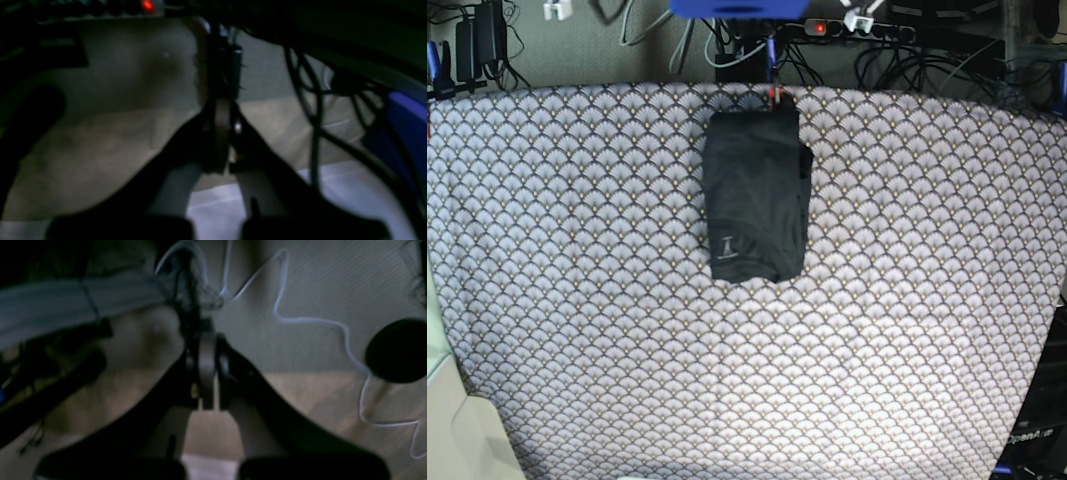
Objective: Fold the T-shirt properly
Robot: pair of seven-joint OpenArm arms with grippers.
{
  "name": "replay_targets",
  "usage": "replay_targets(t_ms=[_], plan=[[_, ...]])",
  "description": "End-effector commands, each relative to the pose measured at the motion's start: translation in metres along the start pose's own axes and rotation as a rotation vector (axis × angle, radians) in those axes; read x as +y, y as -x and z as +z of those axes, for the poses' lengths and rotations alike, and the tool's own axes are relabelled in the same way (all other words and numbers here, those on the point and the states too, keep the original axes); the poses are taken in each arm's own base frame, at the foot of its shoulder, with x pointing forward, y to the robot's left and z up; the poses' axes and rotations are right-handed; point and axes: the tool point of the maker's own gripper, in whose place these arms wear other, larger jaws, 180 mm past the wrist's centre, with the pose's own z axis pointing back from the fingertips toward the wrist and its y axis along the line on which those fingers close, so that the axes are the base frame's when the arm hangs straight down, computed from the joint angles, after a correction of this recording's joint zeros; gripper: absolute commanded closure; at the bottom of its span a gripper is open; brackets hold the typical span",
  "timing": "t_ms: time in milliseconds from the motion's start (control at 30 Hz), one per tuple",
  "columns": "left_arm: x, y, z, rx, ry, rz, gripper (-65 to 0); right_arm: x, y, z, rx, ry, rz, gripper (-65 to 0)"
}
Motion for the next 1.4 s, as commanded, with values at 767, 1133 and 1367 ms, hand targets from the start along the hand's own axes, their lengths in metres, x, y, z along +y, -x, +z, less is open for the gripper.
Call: replay_targets(t_ms=[767, 1133, 1367], plan=[[0.098, -0.032, -0.003, -0.075, -0.643, 0.039, 0.0, -0.006, -0.005, -0.034, 0.095, 0.33, 0.302, 0.0], [0.062, -0.059, -0.023, -0.173, -0.409, 0.063, 0.0, -0.002, -0.011, -0.038, 0.078, 0.327, 0.3, 0.0], [0.07, -0.058, -0.02, -0.192, -0.391, 0.133, 0.0, -0.005, -0.016, -0.036, 0.042, 0.425, 0.366, 0.0]])
